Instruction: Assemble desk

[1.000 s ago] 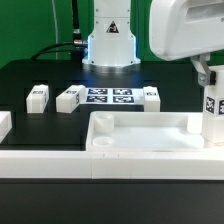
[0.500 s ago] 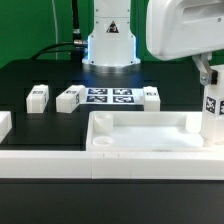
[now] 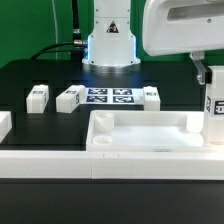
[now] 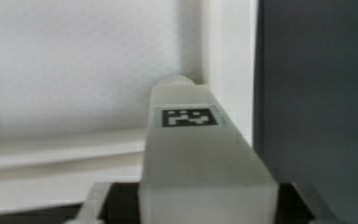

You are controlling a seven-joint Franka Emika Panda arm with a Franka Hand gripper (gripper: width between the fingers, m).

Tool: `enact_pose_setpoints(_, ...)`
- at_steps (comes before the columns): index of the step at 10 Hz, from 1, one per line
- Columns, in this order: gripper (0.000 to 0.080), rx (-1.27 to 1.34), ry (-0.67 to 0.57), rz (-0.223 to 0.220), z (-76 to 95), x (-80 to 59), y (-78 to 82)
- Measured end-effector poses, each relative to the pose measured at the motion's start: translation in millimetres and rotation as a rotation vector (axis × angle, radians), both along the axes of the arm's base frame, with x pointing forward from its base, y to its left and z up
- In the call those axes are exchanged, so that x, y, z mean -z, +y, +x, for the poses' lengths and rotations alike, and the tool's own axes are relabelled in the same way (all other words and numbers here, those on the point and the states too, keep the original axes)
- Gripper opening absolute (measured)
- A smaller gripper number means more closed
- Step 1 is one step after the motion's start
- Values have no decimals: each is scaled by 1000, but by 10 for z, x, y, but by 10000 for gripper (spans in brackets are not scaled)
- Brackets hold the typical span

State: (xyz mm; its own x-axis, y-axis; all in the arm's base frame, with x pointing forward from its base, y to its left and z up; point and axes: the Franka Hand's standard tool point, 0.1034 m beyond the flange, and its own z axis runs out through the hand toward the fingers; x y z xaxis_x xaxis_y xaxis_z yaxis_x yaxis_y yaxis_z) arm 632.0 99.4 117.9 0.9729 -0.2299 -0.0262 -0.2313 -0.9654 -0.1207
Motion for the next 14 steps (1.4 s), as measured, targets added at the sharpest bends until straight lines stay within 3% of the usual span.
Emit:
enact_pose_setpoints(5, 294, 448, 56, -6, -34, 4, 63)
enact_pose_setpoints(9, 294, 589, 92, 0, -63, 5, 107)
enact_pose_setpoints(10, 372, 570, 91, 1, -65, 9, 111)
enact_pose_setpoints(11, 372, 516, 85, 0, -65, 6, 111)
enact_pose_setpoints(12, 567, 421, 74, -2, -53, -13, 110)
enact_pose_setpoints(13, 631, 298, 57, 0, -41, -24, 115)
enact_pose_setpoints(14, 631, 216, 43, 3, -32, -27, 110)
